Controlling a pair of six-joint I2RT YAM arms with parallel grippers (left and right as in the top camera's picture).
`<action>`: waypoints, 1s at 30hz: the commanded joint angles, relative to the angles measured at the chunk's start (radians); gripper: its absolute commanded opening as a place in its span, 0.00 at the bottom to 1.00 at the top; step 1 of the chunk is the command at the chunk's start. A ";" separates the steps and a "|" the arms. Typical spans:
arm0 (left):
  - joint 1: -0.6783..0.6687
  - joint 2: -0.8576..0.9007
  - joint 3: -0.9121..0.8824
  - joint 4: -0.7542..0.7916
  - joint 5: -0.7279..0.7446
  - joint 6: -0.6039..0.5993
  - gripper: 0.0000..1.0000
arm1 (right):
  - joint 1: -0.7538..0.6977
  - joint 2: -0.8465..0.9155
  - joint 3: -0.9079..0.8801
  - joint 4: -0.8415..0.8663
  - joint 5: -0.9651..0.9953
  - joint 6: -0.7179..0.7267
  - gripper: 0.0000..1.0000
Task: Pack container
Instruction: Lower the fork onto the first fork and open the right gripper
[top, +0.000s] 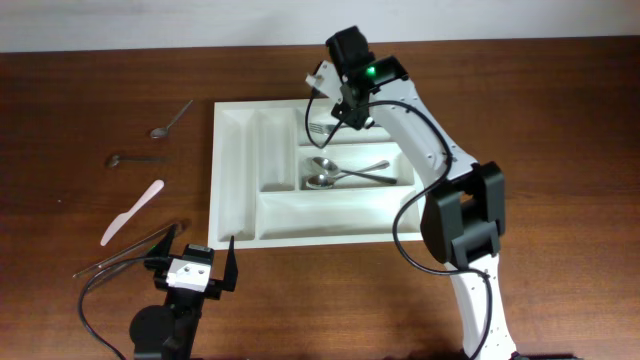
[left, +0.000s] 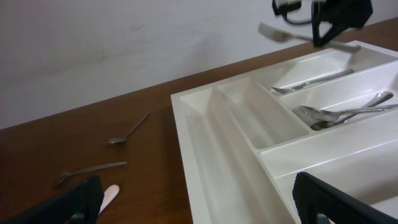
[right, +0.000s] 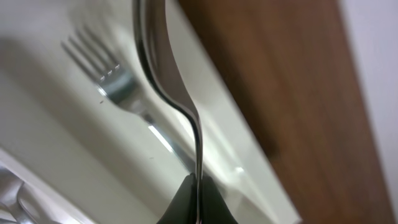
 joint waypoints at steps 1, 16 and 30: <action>-0.001 -0.008 -0.008 0.003 0.004 0.001 0.99 | -0.002 0.062 0.011 -0.027 0.009 0.000 0.04; -0.001 -0.008 -0.008 0.003 0.003 0.001 0.99 | -0.002 0.126 0.011 -0.035 0.020 0.014 0.77; -0.001 -0.008 -0.008 0.003 0.003 0.002 0.99 | 0.000 0.118 0.014 -0.020 0.020 0.014 0.99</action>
